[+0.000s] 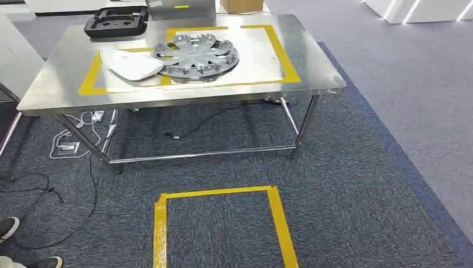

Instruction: Take the parts from the cabinet and place them on the table.

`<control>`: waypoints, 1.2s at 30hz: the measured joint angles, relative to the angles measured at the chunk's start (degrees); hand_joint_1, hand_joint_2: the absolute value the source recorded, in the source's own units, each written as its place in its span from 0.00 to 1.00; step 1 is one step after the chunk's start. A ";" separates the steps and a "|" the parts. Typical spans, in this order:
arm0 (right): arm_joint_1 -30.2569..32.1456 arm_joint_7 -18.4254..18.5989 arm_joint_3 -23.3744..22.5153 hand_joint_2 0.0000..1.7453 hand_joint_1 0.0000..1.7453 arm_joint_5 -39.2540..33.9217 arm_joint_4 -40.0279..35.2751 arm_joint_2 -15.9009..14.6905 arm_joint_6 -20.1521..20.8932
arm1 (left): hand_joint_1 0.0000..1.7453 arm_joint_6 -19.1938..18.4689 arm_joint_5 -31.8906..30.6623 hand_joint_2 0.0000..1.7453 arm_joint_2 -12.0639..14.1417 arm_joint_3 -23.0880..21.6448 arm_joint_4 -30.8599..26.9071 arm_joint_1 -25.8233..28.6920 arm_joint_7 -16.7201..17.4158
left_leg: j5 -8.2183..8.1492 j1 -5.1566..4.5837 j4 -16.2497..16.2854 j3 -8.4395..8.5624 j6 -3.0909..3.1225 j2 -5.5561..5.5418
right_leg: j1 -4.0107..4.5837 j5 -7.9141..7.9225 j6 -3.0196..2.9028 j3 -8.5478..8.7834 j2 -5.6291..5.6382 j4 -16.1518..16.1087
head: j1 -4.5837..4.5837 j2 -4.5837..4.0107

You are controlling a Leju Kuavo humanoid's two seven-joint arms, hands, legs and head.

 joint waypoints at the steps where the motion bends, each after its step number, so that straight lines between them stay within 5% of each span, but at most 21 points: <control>1: 0.02 0.58 0.00 0.00 0.00 0.09 0.00 0.00 0.11 | 0.00 -0.11 -0.13 0.00 0.02 -0.02 0.00 -0.03 -0.04 | 0.15 0.22 2.79 0.16 -0.25 0.00 | -0.03 0.62 0.07 -1.05 -0.14 0.30 | -0.02 0.00; 2: -0.03 1.40 0.00 0.00 0.00 0.44 0.00 0.00 0.15 | 0.00 -0.15 -0.24 0.00 0.13 -0.02 0.00 -0.08 -0.04 | 2.28 0.44 3.57 1.03 -0.46 0.00 | -0.10 1.27 0.23 -1.78 -0.24 0.87 | 0.00 0.00; 4: 0.01 2.12 0.00 0.00 0.00 1.18 0.00 0.00 0.44 | 0.00 -0.22 -0.24 0.00 0.17 -0.04 0.00 -0.17 -0.04 | 6.95 0.83 -0.79 5.34 -0.74 0.01 | -0.37 2.16 0.75 -4.51 -0.26 2.15 | 0.00 0.00; 5: 0.00 2.43 0.00 0.00 0.00 1.36 0.02 0.00 0.63 | 0.00 -0.85 -0.20 0.00 0.17 -0.04 0.00 -0.19 -0.15 | 7.25 1.06 -5.70 8.91 -0.96 -0.01 | -0.45 2.44 1.10 -5.55 -0.21 2.84 | -0.02 0.00; 6: 0.01 2.58 0.00 0.00 0.00 1.49 0.00 0.00 0.74 | 0.00 -1.31 -0.17 0.00 0.17 -0.04 0.00 -0.22 -0.33 | 5.84 1.27 -9.54 11.67 -1.11 -0.07 | -0.35 2.66 1.42 -6.17 -0.19 3.30 | -0.07 0.00; 7: 0.09 2.78 0.00 0.00 0.00 1.84 0.00 0.00 0.83 | 0.00 -1.88 -0.15 0.00 0.20 -0.07 0.00 -0.32 -0.61 | 3.35 0.81 -14.84 14.61 -0.36 -0.31 | -0.20 2.99 1.83 -6.98 -0.16 4.19 | -0.07 0.00; 11: 0.28 3.26 0.00 0.00 0.00 2.45 0.02 0.00 0.92 | 0.00 -2.56 -0.09 0.00 0.24 -0.11 0.04 -0.19 -0.92 | 4.04 0.68 -15.03 13.13 2.06 0.07 | -0.71 4.12 3.28 -7.80 -0.08 4.18 | -0.09 0.00; 12: 0.36 3.32 0.00 0.00 0.00 2.76 0.02 0.00 0.92 | 0.00 -2.56 -0.06 0.00 0.24 -0.11 0.04 -0.20 -0.92 | 4.44 0.64 -14.99 12.75 2.57 0.32 | -0.76 2.23 3.51 -8.58 0.11 5.49 | 0.11 0.00; 15: 0.38 3.39 0.02 0.00 0.00 3.41 0.02 0.00 0.90 | 0.00 -2.56 -0.09 0.00 0.33 -0.11 0.04 -0.09 -0.92 | 5.82 0.17 -14.90 10.93 3.18 0.09 | -0.70 -5.94 3.62 -12.91 0.54 17.92 | 0.35 0.00; 17: 0.40 3.39 0.09 0.00 0.00 3.98 0.02 0.00 0.90 | 0.00 -2.56 -0.06 0.00 0.33 -0.11 0.04 -0.03 -0.92 | 6.61 -0.15 -14.86 9.85 3.22 -0.22 | -0.66 -7.16 3.40 -13.30 0.58 21.64 | 0.35 0.00; 20: 0.42 3.39 0.13 0.00 0.00 4.10 0.02 0.04 0.90 | 0.00 -2.69 0.46 0.00 0.35 -0.09 0.04 -0.04 -1.03 | 7.53 -0.63 -14.84 9.11 3.09 -1.71 | -0.46 -1.72 2.16 -4.23 1.67 9.29 | 0.33 0.00; 21: 0.42 3.45 0.13 0.00 0.00 4.72 0.02 0.09 0.85 | 0.00 -2.89 0.48 0.00 0.33 -0.09 0.04 -0.04 -1.18 | 7.79 -0.62 -14.83 9.01 2.99 -2.12 | -0.25 -1.11 1.31 -1.21 4.00 4.18 | 0.33 0.00; 22: 0.50 3.85 0.20 0.00 0.00 5.58 0.04 0.09 0.79 | 0.00 -3.15 0.72 0.00 0.24 -0.09 0.04 -0.04 -1.38 | 8.03 -0.89 -14.67 8.59 2.69 -2.40 | -0.44 -1.76 0.72 -0.32 5.91 2.79 | 0.13 0.00; 26: 0.90 4.96 0.61 0.00 0.00 6.65 0.28 0.28 0.55 | 0.00 -3.39 1.29 0.00 0.22 0.20 0.04 0.47 -1.40 | 9.06 -0.31 -14.53 7.55 1.15 -4.70 | -0.25 -0.99 0.83 -0.15 3.72 1.77 | 0.04 0.00; 27: 1.01 4.94 0.72 0.00 0.00 7.08 0.31 0.40 0.50 | 0.00 -3.37 1.71 0.00 0.13 0.37 0.04 0.61 -1.40 | 8.26 -0.34 -13.80 7.25 1.09 -4.19 | -0.71 -0.52 0.88 -0.01 2.56 1.25 | 0.05 0.00; 28: 1.10 4.85 0.81 0.00 0.00 7.30 0.31 0.37 0.50 | 0.00 -3.26 1.94 0.00 -0.02 0.61 0.04 0.62 -1.38 | 6.32 -0.38 -11.62 6.14 0.68 -2.65 | -0.74 -0.40 0.63 -0.14 2.08 1.12 | -0.43 0.00; 30: 1.50 4.98 1.05 0.00 0.00 7.65 0.33 0.37 0.55 | 0.00 -3.32 2.08 0.00 -0.15 0.77 0.04 0.65 -1.20 | 1.39 0.04 -2.30 2.22 -0.09 -1.27 | -0.64 -0.37 0.61 -0.45 0.19 1.22 | -0.57 0.00; 32: 1.80 5.20 1.09 0.00 0.00 7.98 0.33 0.24 0.48 | 0.00 -3.48 1.71 0.00 -0.17 0.96 0.04 1.02 -0.72 | -0.19 0.28 3.38 0.15 -0.60 -0.97 | -0.60 -0.38 0.62 -1.12 -1.53 1.40 | -0.57 0.00; 34: 1.90 5.33 1.14 0.00 0.00 8.53 0.33 0.17 0.46 | 0.00 -3.37 1.51 0.00 -0.17 1.12 0.04 1.46 -0.06 | 2.97 0.53 -1.11 2.96 -0.79 -0.61 | -0.60 -0.53 0.70 -1.33 -2.93 1.59 | -0.59 0.00; 36: 1.91 5.02 1.16 0.00 0.00 8.87 0.33 0.17 0.46 | 0.00 -2.99 1.60 0.00 -0.17 1.36 0.04 1.57 0.13 | 6.99 0.62 -11.85 8.94 -0.77 1.78 | -0.60 -0.77 1.08 -1.17 -4.17 1.89 | -0.61 0.00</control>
